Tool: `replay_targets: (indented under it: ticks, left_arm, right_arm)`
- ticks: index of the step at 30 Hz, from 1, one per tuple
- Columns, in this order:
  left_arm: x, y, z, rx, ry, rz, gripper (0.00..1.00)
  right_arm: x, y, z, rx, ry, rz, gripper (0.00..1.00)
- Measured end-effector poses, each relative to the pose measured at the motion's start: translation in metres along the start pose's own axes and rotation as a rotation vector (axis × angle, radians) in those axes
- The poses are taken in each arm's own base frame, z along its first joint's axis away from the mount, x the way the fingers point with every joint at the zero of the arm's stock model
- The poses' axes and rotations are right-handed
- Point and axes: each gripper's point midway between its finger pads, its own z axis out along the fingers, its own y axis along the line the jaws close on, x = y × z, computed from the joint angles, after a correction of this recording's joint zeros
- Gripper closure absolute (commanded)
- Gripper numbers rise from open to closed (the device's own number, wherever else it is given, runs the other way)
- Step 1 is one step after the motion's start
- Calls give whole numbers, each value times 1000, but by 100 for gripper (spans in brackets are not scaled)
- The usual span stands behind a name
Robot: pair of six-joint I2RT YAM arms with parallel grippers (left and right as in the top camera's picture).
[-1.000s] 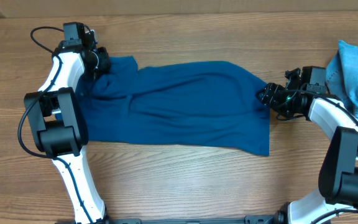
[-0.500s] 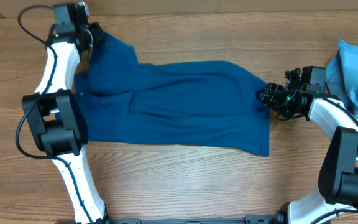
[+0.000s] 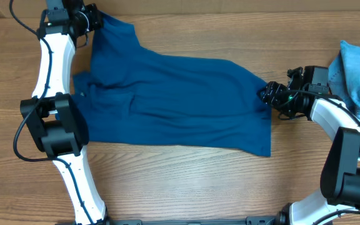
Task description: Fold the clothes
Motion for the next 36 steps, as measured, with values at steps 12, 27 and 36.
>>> replay_targets:
  ticks: [12, 27, 36]
  left_arm:
    - [5, -21, -42, -4, 142, -18, 91]
    - [129, -15, -99, -105, 686, -225, 94]
    - [159, -10, -129, -175, 846, -237, 96]
  right_arm:
    - [0, 0, 0, 2, -1, 0, 23]
    - [4, -2, 0, 7, 15, 8, 23]
    - [-3, 0, 0, -1, -11, -5, 20]
